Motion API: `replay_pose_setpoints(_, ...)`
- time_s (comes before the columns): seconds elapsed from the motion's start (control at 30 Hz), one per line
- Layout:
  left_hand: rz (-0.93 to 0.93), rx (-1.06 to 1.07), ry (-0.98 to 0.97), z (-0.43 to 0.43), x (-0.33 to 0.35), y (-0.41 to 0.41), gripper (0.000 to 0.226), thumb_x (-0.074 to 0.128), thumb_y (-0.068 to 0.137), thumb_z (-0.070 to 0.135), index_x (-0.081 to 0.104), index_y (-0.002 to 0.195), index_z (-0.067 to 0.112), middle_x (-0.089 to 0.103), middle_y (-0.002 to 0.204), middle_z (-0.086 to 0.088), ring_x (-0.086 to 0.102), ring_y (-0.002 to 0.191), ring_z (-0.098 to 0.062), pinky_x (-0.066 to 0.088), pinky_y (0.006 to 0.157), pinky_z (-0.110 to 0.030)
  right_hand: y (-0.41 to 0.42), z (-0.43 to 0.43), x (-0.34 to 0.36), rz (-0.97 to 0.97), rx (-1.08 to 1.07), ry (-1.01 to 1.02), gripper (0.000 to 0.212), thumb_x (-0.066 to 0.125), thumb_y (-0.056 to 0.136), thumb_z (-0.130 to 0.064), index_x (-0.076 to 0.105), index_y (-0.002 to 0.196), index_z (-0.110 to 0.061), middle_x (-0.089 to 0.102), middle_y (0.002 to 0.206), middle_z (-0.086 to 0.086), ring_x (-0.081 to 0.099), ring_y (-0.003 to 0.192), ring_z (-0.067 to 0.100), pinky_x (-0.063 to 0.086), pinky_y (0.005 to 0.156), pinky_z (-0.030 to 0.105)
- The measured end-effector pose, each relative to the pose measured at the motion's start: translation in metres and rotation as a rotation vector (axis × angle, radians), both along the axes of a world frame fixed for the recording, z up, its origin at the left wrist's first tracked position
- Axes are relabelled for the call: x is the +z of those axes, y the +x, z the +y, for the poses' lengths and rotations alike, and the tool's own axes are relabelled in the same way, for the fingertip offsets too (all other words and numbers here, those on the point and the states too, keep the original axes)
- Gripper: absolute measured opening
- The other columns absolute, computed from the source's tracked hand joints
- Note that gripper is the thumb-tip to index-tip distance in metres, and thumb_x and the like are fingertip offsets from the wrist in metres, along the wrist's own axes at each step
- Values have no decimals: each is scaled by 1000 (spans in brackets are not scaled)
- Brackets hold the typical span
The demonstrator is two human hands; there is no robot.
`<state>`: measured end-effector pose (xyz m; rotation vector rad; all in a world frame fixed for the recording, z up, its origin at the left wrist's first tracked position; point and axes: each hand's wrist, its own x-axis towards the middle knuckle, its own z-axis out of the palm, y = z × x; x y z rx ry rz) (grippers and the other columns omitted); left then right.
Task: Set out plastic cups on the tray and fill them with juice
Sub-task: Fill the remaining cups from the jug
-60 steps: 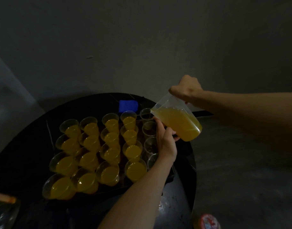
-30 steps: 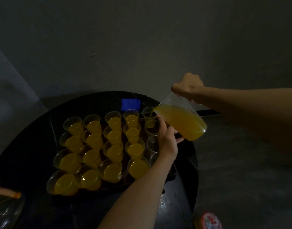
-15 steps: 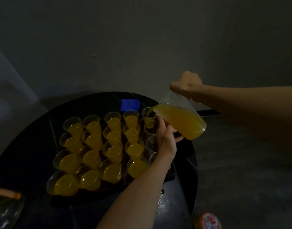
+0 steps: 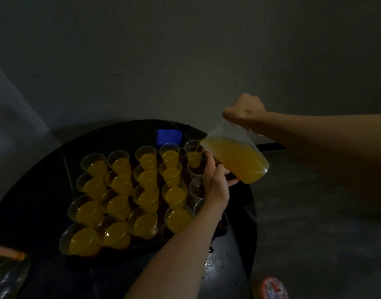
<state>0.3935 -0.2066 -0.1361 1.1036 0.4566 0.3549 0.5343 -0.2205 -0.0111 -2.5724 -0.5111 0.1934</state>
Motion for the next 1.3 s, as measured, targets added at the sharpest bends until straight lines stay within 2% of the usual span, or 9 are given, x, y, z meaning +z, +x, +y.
replay_pose_setpoints(0.27,-10,4,-7,1,-2,-1,77,37,96,-1,15,157,39,44,121,13,50,112,-15,58,90,-50,-2,2,0,-2,-7,-8,26,60,89,-30,59,75,-9,58,72,8,56,63,21,48,56,32)
replay_pose_setpoints(0.4,-2,-3,10,2,-3,0,77,37,96,0,15,158,39,44,123,12,51,114,-16,59,89,-48,-3,3,2,-2,-2,-12,27,60,89,-32,61,77,-8,59,74,9,57,64,22,51,59,34)
replay_pose_setpoints(0.6,-5,-8,19,6,-3,1,79,39,95,0,14,157,41,44,128,7,50,120,-23,58,92,-54,-3,4,4,-19,-20,-20,28,60,89,-32,63,79,-6,63,78,11,62,68,24,54,61,34)
replay_pose_setpoints(0.77,-18,-7,15,7,-4,2,73,38,95,0,21,154,41,45,129,5,51,118,-21,59,89,-52,-3,4,5,-14,-25,-30,29,59,90,-34,62,80,-7,63,80,11,60,68,24,55,63,36)
replay_pose_setpoints(0.87,-19,-10,15,6,-6,2,72,38,96,0,23,152,42,46,130,3,51,118,-22,59,89,-51,-3,4,4,-6,-25,-19,27,59,91,-33,60,80,-8,61,80,10,58,66,21,52,60,33)
replay_pose_setpoints(1.0,-2,-5,1,6,-8,3,77,37,95,0,18,159,37,43,140,-6,51,122,-27,61,84,-50,-3,4,4,4,-20,-33,29,60,92,-34,60,79,-8,61,79,9,59,67,21,53,61,33)
replay_pose_setpoints(1.13,-8,-8,12,8,-8,2,78,40,93,5,16,160,37,42,141,-8,50,124,-29,62,83,-49,-3,6,5,2,-28,-41,26,60,90,-31,59,77,-9,58,76,8,57,65,20,51,59,30)
replay_pose_setpoints(1.23,-9,-22,17,11,-7,1,75,38,96,2,17,159,37,43,139,-5,51,123,-27,61,86,-50,-2,6,4,0,-23,-31,27,59,91,-30,57,74,-10,57,73,7,55,62,19,47,53,28)
replay_pose_setpoints(1.3,-2,-24,16,12,-5,1,74,37,96,0,19,157,37,44,137,-4,51,122,-27,60,87,-52,-2,6,4,2,-20,-24,27,59,91,-30,57,73,-10,57,73,7,55,62,19,49,55,29)
